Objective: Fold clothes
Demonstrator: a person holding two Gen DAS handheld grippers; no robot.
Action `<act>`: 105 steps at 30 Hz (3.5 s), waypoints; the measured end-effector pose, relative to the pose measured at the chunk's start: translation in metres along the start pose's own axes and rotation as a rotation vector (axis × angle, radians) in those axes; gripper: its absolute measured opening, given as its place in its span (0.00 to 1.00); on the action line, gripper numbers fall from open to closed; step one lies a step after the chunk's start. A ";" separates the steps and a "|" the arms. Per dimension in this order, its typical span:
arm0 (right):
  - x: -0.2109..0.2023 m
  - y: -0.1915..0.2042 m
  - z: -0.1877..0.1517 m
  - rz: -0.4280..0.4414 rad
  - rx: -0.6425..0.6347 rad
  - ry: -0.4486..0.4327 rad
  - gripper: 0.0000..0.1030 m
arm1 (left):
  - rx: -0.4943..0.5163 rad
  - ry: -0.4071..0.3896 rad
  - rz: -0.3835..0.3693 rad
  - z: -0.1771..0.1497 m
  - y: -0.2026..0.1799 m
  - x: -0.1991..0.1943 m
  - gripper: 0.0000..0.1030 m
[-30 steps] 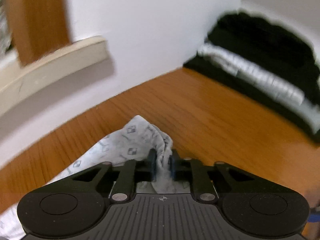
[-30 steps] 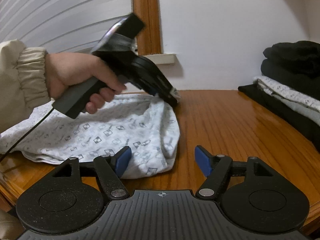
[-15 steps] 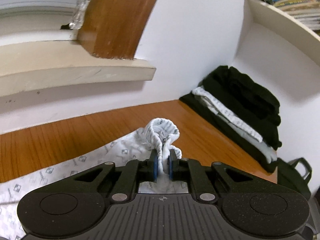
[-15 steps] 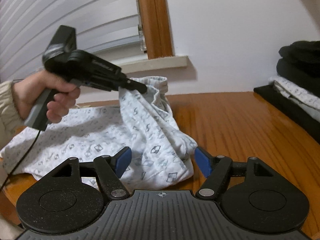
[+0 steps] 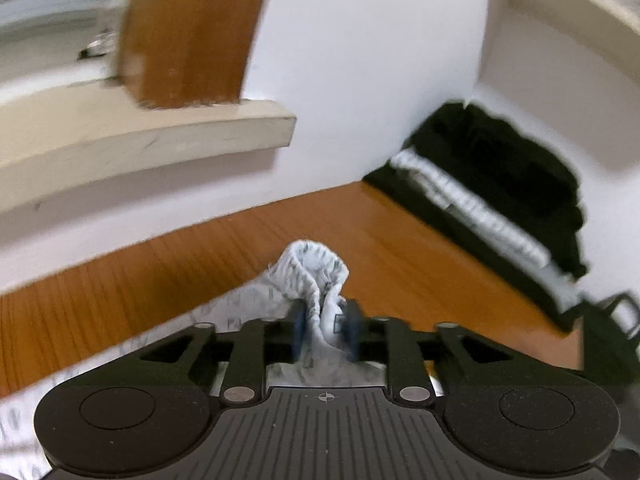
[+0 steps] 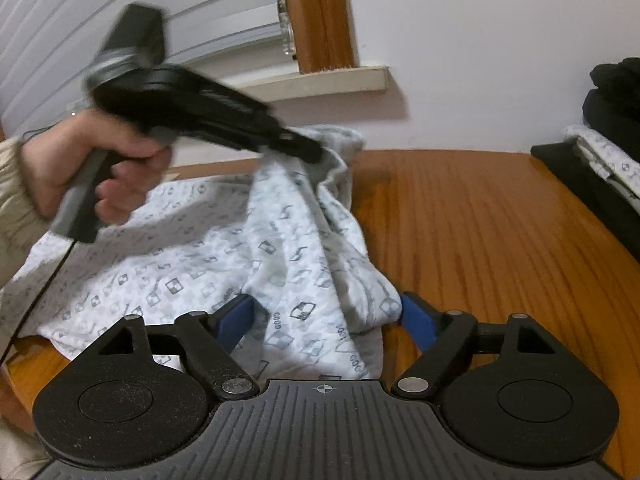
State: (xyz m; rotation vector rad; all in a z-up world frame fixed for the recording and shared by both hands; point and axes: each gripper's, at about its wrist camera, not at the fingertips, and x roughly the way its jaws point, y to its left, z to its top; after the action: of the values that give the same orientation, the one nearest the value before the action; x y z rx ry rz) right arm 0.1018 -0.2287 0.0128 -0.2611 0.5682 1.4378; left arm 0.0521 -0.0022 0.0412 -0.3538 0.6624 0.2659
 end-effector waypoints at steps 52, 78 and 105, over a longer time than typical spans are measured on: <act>0.030 0.324 0.060 0.499 -0.458 -0.088 0.18 | -0.315 -0.323 0.203 -0.121 0.209 -0.303 0.26; 0.050 0.270 0.039 0.529 -0.349 0.002 0.55 | -0.397 -0.278 0.230 -0.199 0.256 -0.317 0.68; 0.065 0.251 0.053 0.523 -0.347 -0.064 0.60 | -0.365 -0.277 0.219 -0.206 0.256 -0.320 0.71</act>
State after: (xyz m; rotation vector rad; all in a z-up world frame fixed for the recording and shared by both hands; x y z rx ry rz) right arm -0.1306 -0.1134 0.0652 -0.3553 0.3408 2.0487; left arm -0.3937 0.1069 0.0348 -0.5818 0.3761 0.6376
